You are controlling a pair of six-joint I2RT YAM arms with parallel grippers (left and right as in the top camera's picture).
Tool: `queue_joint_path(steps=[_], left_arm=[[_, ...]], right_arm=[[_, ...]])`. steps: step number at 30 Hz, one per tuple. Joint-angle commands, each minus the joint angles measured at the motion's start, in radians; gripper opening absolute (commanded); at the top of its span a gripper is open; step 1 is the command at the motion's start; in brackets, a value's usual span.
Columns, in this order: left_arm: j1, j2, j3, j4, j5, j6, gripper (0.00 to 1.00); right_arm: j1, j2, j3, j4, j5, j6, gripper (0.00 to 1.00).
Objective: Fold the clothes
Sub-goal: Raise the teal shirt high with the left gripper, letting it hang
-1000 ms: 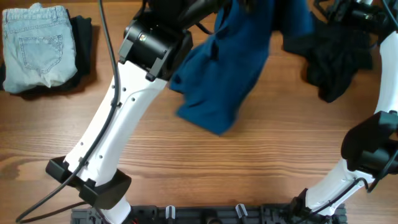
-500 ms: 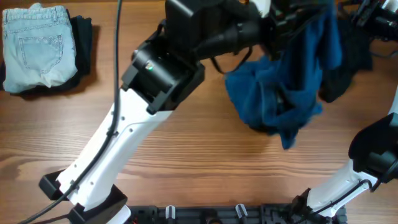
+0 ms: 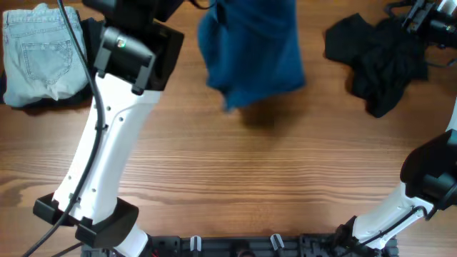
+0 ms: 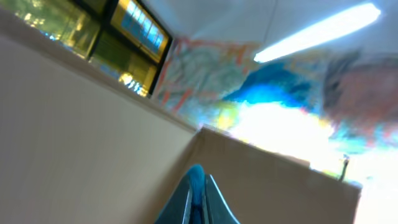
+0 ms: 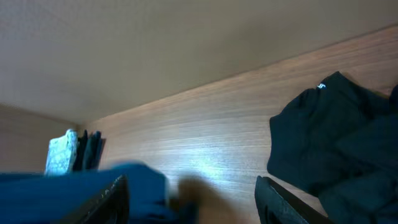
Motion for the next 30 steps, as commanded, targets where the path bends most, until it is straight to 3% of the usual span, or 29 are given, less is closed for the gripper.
queue_joint_path(steps=[1,11,16,24,30], left_arm=[[-0.072,0.005,0.022,0.131,-0.112,-0.161,0.04],[-0.179,0.0,0.03,0.164,-0.117,-0.177,0.04],[-0.179,0.0,0.03,0.04,-0.103,-0.177,0.04],[-0.003,0.004,0.03,-0.829,-0.053,0.051,0.04],[0.214,0.036,0.028,-1.217,-0.071,0.274,0.04]], right_arm=[[0.003,-0.02,0.012,-0.001,-0.027,-0.013,0.65],[0.003,-0.02,0.012,-0.025,-0.026,-0.048,0.65],[0.003,-0.02,0.012,-0.028,-0.018,-0.05,0.65],[0.003,-0.02,0.012,-0.05,-0.006,-0.076,0.65],[0.006,-0.02,0.012,-0.101,-0.002,-0.076,0.62]])
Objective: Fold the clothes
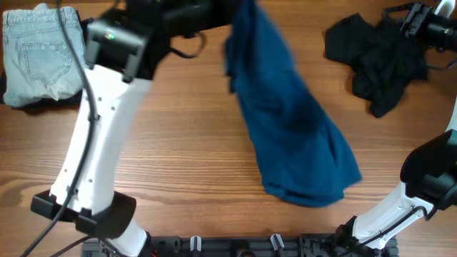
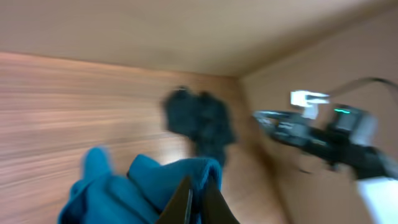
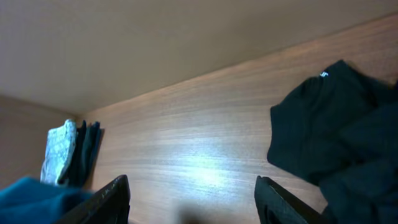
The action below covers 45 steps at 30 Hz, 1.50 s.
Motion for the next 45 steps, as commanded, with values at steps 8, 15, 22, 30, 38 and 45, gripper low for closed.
queue_joint_path(steps=[8,15,22,30,38,45], left_arm=[[0.317,0.126,0.013,-0.153,-0.05,0.263,0.04],[0.341,0.248,0.013,-0.172,-0.051,0.325,0.04],[0.344,0.285,0.013,-0.164,-0.108,0.4,0.04],[0.344,0.285,0.013,-0.151,-0.175,0.432,0.04],[0.344,0.285,0.013,-0.129,-0.175,0.431,0.04],[0.344,0.285,0.013,-0.13,-0.175,0.431,0.04]], right_arm=[[0.023,-0.072,0.012,-0.224,0.212,-0.009,0.75],[0.064,-0.246,0.0,-0.454,0.402,0.079,0.75],[0.169,-0.262,-0.166,-0.591,0.495,0.246,0.71],[0.199,-0.346,-0.606,-0.371,0.59,0.435,0.7],[0.27,-0.351,-0.946,-0.065,0.68,0.581,0.59],[0.284,-0.351,-1.086,0.201,0.706,0.626,0.55]])
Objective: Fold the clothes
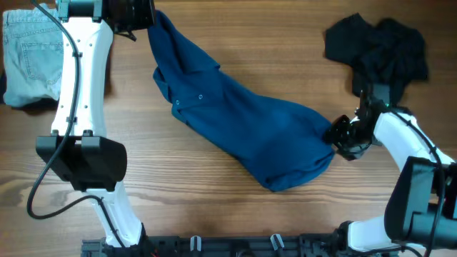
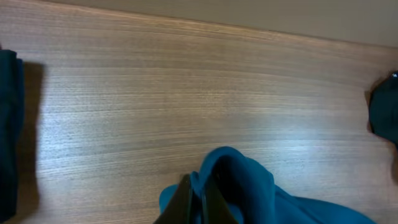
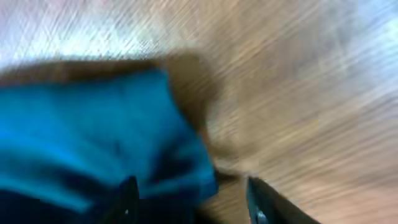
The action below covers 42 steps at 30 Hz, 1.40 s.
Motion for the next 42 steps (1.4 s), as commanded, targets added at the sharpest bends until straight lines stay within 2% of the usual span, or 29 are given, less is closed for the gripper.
queue_joint_path(steps=[1,3,6,8,9,10,14,17,26,35,42], left_arm=[[0.004,0.003,0.013,0.006,-0.01,0.023,0.04],[0.003,0.003,0.013,0.006,-0.01,0.023,0.04],[0.004,0.003,0.013,0.006,-0.01,0.023,0.04],[0.004,0.003,0.013,0.007,-0.01,0.023,0.04],[0.004,0.003,0.013,0.007,-0.01,0.023,0.04],[0.003,0.003,0.013,0.007,-0.01,0.023,0.04],[0.004,0.003,0.013,0.006,-0.01,0.023,0.04],[0.003,0.003,0.013,0.006,-0.01,0.019,0.04],[0.004,0.003,0.013,0.008,-0.01,0.019,0.04],[0.004,0.003,0.013,0.011,-0.01,0.02,0.04],[0.004,0.003,0.013,0.01,-0.01,0.019,0.04]], right_arm=[[0.006,-0.02,-0.035,0.095,0.03,0.028,0.53],[0.006,-0.02,-0.052,0.142,0.029,0.029,0.51],[0.006,-0.02,-0.068,0.165,0.025,0.029,0.38],[0.006,-0.02,-0.068,0.169,0.024,0.029,0.24],[0.006,-0.02,-0.069,0.176,0.015,0.029,0.09],[0.006,-0.02,-0.068,0.179,0.013,0.029,0.04],[0.006,-0.021,-0.044,0.198,0.0,-0.024,0.04],[0.006,-0.031,0.053,0.174,-0.01,-0.099,0.04],[0.006,-0.071,0.509,-0.024,-0.012,-0.327,0.04],[-0.003,-0.057,0.538,-0.02,0.003,-0.333,0.04],[-0.003,0.075,0.529,-0.039,0.032,-0.326,0.04]])
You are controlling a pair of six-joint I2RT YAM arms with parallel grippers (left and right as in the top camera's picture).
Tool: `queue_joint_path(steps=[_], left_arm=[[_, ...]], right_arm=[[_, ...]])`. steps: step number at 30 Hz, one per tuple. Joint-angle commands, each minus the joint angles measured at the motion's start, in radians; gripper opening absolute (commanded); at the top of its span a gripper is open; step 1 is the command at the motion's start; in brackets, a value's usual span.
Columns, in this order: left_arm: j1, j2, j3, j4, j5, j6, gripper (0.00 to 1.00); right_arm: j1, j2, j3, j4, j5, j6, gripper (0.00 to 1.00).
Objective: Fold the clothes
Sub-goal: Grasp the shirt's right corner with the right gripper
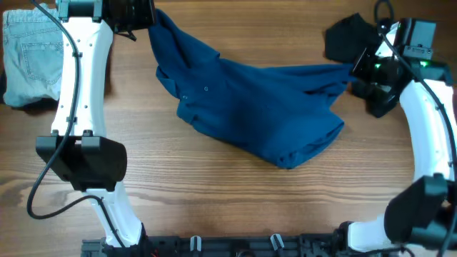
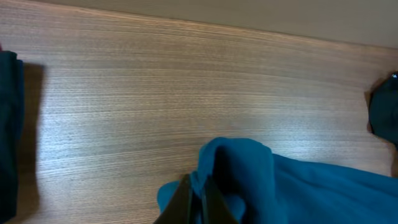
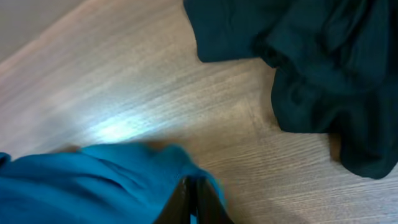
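Observation:
A blue shirt (image 1: pixel 250 107) is stretched across the middle of the table, rumpled, with its lower hem sagging toward the front. My left gripper (image 1: pixel 151 18) is shut on its far-left corner; the cloth (image 2: pixel 239 168) bunches at the fingers (image 2: pixel 200 202). My right gripper (image 1: pixel 355 66) is shut on its far-right corner, and blue fabric (image 3: pixel 93 183) spreads left of the gripper (image 3: pixel 193 202). A black garment pile (image 1: pixel 375 46) lies at the far right, also in the right wrist view as the black garment pile (image 3: pixel 311 62).
Folded light-blue jeans (image 1: pixel 36 53) sit on a dark garment at the far-left corner. Wooden tabletop (image 1: pixel 214 200) runs along the front. A dark cloth edge (image 2: pixel 9 130) shows at the left in the left wrist view.
My right gripper was open at the shirt's low right end near the table's middle right; now it is shut on that end, up by the black pile. The shirt is spread wider.
The left gripper held the blue shirt bunched high over the table's back while the right gripper stayed by the black pile. Then the shirt hung long toward the front. Later it lay diagonally with the right gripper at its end. Now both grippers hold it stretched.

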Motion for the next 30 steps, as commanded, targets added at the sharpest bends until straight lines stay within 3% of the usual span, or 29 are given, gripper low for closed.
queue_joint_path(steps=[1,10,11,12,14,15,25,30], left_arm=[[0.004,0.003,0.013,0.006,-0.01,0.02,0.04],[0.003,0.003,0.013,-0.001,-0.01,0.019,0.04],[0.003,0.003,0.013,-0.001,-0.01,0.019,0.04],[0.003,0.003,0.013,-0.001,-0.01,0.019,0.04],[0.003,0.003,0.013,0.0,-0.01,0.019,0.04],[0.003,0.003,0.013,0.0,-0.01,0.019,0.04],[0.003,0.003,0.013,-0.001,-0.01,0.019,0.04],[0.003,0.003,0.013,-0.001,-0.01,0.02,0.04]], right_arm=[[-0.005,0.095,0.014,-0.007,0.045,-0.015,0.04],[-0.048,0.336,0.014,0.054,0.018,0.01,0.05],[-0.049,0.336,0.014,0.056,0.016,0.009,0.09],[-0.049,0.327,0.018,0.056,0.005,-0.002,0.2],[-0.049,0.312,0.022,0.053,-0.066,-0.068,0.63],[-0.049,0.309,0.022,0.047,-0.083,-0.073,0.68],[0.033,0.321,0.012,0.001,-0.104,-0.068,0.57],[0.064,0.352,0.012,-0.008,-0.053,-0.042,0.57]])
